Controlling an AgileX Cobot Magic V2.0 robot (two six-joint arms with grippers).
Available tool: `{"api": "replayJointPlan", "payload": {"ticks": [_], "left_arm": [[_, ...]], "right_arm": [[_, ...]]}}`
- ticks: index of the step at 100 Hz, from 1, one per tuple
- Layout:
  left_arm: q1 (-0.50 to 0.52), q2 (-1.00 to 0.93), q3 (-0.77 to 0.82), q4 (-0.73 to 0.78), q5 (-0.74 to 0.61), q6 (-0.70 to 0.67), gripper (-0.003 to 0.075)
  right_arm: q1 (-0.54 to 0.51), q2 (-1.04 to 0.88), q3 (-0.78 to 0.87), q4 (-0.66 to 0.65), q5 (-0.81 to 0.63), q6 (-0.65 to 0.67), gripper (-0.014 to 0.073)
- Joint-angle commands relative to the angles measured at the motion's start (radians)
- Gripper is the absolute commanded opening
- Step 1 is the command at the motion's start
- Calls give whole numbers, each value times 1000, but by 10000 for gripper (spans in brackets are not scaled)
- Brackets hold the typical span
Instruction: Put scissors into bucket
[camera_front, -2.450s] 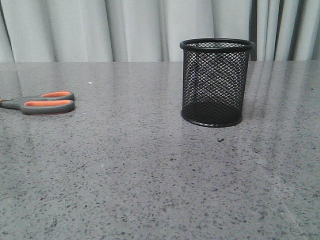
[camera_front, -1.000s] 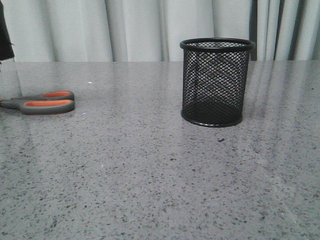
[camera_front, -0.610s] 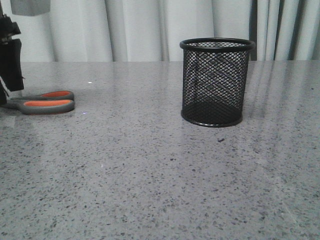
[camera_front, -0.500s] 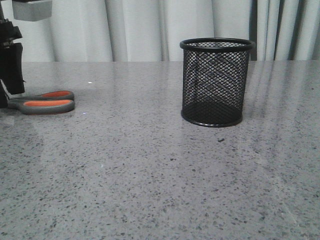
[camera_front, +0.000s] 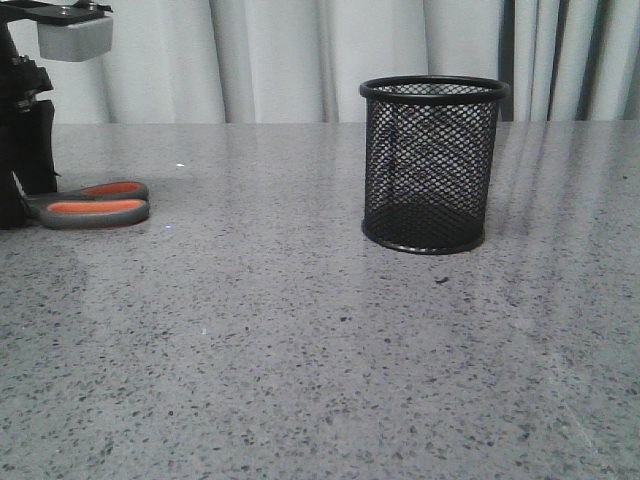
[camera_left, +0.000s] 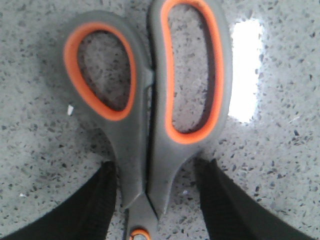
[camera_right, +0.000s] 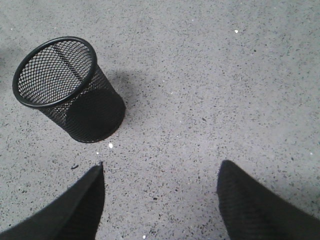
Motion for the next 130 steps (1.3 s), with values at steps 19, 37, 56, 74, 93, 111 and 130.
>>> {"api": "replayJointPlan", "payload": {"ticks": [19,37,56,74,93,111,130], "left_arm": [[-6,-3,-27,-21,-11,1,346],[-6,-3,-27,-30,-10,-13,172],[-6,-3,-52,-27,20,-101,-20],[-6,-27,-153,-13,76,-196,-20],[-6,-139,-232,-10,76,-238,-20],[-8,-286,-255,-12,76,-257,-20],[-42,-428,-255,-12,74,-274,-20]], "right_arm": [[-1,6,-37,5,-48,-9,433],[-1,6,-37,5,-48,-9,433],[-1,6,-37,5,-48,-9,433],[-1,6,-37,5,-41,-9,433],[-1,6,-37,11,-35,-9,432],[-1,6,-37,44,-51,-9,432],[-1,6,-37,222,-88,-103,432]]}}
